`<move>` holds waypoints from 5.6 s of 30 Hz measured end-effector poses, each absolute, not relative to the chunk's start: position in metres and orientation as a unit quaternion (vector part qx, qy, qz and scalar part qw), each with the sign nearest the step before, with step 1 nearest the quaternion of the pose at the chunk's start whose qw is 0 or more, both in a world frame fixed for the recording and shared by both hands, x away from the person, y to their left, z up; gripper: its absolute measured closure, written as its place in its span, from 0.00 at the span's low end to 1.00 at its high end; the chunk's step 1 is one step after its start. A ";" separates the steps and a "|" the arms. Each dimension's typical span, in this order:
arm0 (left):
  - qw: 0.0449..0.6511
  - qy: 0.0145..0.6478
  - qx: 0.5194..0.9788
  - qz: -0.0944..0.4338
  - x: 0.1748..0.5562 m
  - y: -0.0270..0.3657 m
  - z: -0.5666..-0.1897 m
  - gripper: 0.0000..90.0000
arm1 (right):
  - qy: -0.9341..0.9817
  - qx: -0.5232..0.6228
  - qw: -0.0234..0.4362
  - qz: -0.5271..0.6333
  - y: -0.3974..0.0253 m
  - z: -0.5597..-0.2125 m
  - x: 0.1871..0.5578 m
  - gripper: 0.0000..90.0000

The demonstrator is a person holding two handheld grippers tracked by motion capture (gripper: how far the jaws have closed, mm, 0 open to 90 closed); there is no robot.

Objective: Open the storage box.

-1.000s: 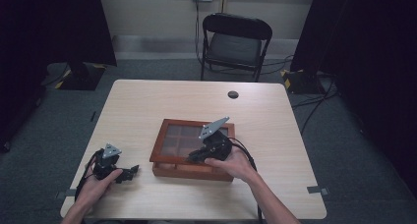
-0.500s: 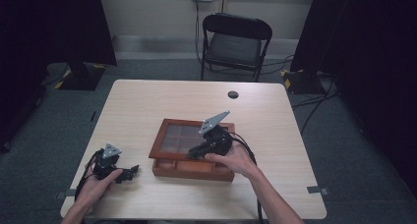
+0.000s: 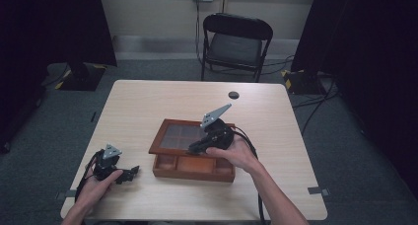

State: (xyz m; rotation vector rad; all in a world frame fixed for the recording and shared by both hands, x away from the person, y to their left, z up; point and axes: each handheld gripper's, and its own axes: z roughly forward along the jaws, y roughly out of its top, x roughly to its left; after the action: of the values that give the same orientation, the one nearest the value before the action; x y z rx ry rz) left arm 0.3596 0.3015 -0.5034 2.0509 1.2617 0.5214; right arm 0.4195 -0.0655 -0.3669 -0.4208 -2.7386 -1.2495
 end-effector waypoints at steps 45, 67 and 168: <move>0.333 0.483 0.785 0.199 0.360 0.302 -0.503 0.00 | -0.902 -0.132 0.044 -0.410 -0.066 -0.321 0.452 0.93; 0.333 0.483 0.785 0.199 0.360 0.302 -0.503 0.00 | -0.903 -0.134 0.044 -0.405 -0.066 -0.308 0.464 0.93; 0.333 0.483 0.785 0.199 0.360 0.301 -0.503 0.00 | -0.905 -0.125 0.047 -0.404 -0.063 -0.310 0.464 0.94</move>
State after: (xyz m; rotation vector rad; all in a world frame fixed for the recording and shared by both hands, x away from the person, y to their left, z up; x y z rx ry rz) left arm 0.3597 0.3015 -0.5034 2.0510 1.2606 0.5195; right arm 0.4643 -0.0629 -0.3104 -0.3825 -2.7606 -1.2310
